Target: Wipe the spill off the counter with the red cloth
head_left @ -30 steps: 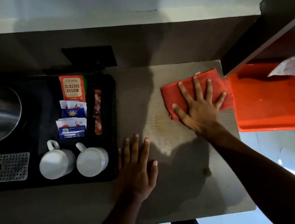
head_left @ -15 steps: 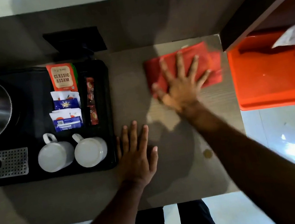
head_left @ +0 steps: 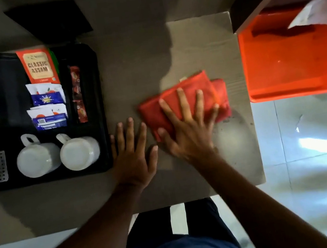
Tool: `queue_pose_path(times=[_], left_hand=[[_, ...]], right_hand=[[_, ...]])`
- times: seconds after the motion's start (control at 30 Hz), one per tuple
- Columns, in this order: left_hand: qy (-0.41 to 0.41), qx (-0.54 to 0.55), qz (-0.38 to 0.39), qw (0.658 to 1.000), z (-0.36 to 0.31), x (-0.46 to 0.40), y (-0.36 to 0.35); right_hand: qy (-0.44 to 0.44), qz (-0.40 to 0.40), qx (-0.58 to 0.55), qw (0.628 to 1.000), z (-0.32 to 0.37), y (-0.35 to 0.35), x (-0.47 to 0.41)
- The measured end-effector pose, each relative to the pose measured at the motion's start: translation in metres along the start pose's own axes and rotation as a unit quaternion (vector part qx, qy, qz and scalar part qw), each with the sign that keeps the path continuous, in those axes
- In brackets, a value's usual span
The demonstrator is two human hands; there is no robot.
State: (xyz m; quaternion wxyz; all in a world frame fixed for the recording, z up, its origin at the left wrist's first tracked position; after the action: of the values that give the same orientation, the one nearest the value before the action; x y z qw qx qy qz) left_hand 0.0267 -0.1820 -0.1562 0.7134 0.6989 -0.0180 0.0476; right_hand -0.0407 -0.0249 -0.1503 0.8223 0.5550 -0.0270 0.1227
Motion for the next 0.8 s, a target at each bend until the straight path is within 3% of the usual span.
queue_pose_path(times=[0.07, 0.17, 0.23, 0.3, 0.37, 0.43, 0.57, 0.7, 0.8], left_hand=[[-0.007, -0.001, 0.000, 1.000, 0.000, 0.001, -0.003], [-0.004, -0.007, 0.008, 1.000, -0.001, 0.000, -0.004], [-0.005, -0.007, 0.013, 1.000, -0.002, 0.000, -0.001], [-0.004, -0.009, 0.013, 1.000, -0.003, 0.001, 0.003], [-0.008, -0.006, 0.006, 1.000, -0.002, 0.001, 0.003], [-0.010, -0.008, 0.007, 1.000, -0.001, 0.001, 0.003], [-0.006, -0.007, 0.015, 1.000, -0.003, 0.000, 0.003], [-0.005, -0.006, -0.003, 1.000, -0.002, 0.003, 0.006], [-0.011, -0.015, 0.003, 1.000, -0.003, 0.003, 0.002]], right_hand=[[-0.028, -0.006, 0.014, 0.999, -0.046, 0.012, 0.018], [-0.116, -0.045, -0.004, 0.992, -0.068, 0.027, -0.032], [-0.083, -0.034, -0.004, 0.996, -0.029, 0.014, -0.055], [0.023, -0.019, 0.004, 1.000, 0.007, 0.000, -0.038], [0.083, -0.004, 0.038, 0.996, -0.009, -0.004, 0.009], [0.070, 0.007, 0.048, 0.996, -0.052, 0.007, 0.025], [-0.090, -0.050, 0.037, 0.994, -0.073, 0.024, -0.021], [0.015, -0.020, 0.009, 1.000, -0.012, -0.003, 0.043], [0.026, 0.021, 0.035, 0.999, -0.040, -0.003, 0.110]])
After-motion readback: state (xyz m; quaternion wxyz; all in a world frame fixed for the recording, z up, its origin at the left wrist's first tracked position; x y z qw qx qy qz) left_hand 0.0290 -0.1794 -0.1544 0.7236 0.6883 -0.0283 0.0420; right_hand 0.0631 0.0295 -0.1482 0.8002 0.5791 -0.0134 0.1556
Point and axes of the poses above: each hand's wrist, its own x-axis away from the middle knuckle, its own y-axis out of the back of the hand, z = x × y, the point moved 10 cm from there along -x, towards the middle knuckle, and after that the axes turned 15 degrees about -x, right-handed, at the moved point
